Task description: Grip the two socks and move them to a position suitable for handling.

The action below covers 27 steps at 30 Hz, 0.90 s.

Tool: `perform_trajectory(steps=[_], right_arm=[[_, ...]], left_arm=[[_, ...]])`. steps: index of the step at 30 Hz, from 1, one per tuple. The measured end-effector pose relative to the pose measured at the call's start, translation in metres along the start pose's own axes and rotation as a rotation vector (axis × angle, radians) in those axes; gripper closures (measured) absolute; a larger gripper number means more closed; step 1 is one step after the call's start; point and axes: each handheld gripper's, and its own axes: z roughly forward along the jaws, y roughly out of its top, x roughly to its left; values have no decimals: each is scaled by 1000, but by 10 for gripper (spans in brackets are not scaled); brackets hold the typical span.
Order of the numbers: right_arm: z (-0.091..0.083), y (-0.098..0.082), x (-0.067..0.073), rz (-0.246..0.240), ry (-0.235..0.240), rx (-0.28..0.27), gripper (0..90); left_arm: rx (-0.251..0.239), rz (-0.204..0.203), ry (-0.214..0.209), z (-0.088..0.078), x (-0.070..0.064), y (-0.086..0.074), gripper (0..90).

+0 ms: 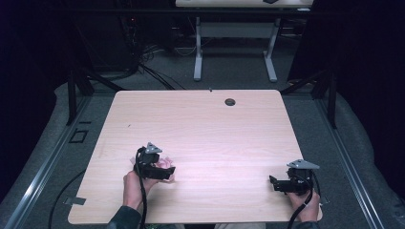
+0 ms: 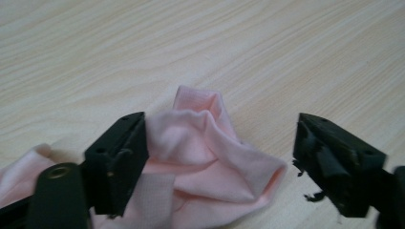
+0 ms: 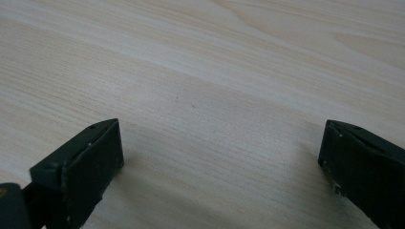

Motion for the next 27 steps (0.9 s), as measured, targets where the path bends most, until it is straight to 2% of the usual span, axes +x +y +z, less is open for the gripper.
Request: perform_trajectory(steps=[2,5,9,12,15,19,23,27], right_arm=[[0,0,0,1,0,0,8],[0,0,0,1,-2,0,10],[0,0,0,2,-4,1,12],[-1,0,0,4,-7,4,15],[-1,0,0,5,-7,4,16],[-1,0,0,6,-11,2,20],[-1,0,-1,7,-12,0,23],[-1,0,0,13,-12,-6,27]], left_arm=[[8,4,-1,3,-1,0,292],[60,23,20,13,-7,1,381],[97,31,29,19,-9,2,439],[128,41,51,23,-10,3,512],[128,38,64,23,-10,3,566],[116,21,69,22,-7,2,686],[107,35,68,22,-7,2,757],[80,54,76,21,-9,4,789]])
